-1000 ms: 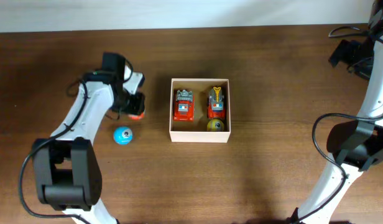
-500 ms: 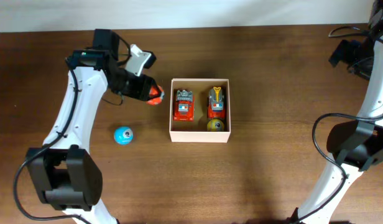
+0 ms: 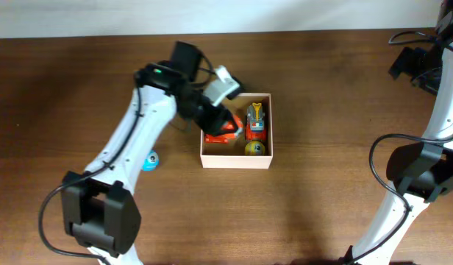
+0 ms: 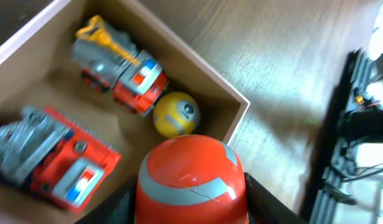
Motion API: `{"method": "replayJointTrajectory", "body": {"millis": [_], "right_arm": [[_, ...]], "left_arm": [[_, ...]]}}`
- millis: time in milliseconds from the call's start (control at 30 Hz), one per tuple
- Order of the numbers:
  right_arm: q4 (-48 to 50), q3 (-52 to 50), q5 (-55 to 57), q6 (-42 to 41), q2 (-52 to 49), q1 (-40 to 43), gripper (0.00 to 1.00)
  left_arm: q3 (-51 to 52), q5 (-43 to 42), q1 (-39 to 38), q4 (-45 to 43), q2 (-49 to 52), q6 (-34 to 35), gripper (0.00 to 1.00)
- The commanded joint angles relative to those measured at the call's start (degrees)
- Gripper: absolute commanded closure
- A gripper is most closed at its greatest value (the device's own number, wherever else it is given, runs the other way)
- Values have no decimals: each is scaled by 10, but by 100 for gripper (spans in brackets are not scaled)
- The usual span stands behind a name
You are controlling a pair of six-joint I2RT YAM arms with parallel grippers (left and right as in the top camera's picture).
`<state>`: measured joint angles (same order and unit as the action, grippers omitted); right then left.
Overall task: Pack container
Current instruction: 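Lift the red-orange ball and place it in the box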
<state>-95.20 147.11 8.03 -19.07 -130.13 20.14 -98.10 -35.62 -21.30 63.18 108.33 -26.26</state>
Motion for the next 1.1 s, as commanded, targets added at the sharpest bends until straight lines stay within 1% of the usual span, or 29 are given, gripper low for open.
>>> {"method": "replayJointTrajectory", "body": {"millis": [0,200,433,600,667,700,733,800,933,1067], "right_arm": [[0,11,1,-1,23,-2,1],[0,11,1,-1,23,-2,1],[0,11,1,-1,23,-2,1],[0,11,1,-1,23,-2,1],[0,11,1,-1,23,-2,1],[0,11,1,-1,23,-2,1],[0,11,1,-1,23,-2,1],[0,11,1,-1,23,-2,1],[0,11,1,-1,23,-2,1],[0,11,1,-1,23,-2,1]], "left_arm": [[-9,48,-33,-17,11,-19,53],[-8,79,-70,-39,52,-19,53],[-8,80,-72,-53,115,-17,53],[-8,80,-72,-55,132,-17,51],[-8,80,-72,-55,132,-17,39],[-9,80,-72,-55,132,-16,27],[-9,80,-72,-55,132,-16,21],[-14,80,-72,-55,132,1,18],[-48,80,-70,-39,132,11,19],[-112,81,-70,0,132,11,19]]}}
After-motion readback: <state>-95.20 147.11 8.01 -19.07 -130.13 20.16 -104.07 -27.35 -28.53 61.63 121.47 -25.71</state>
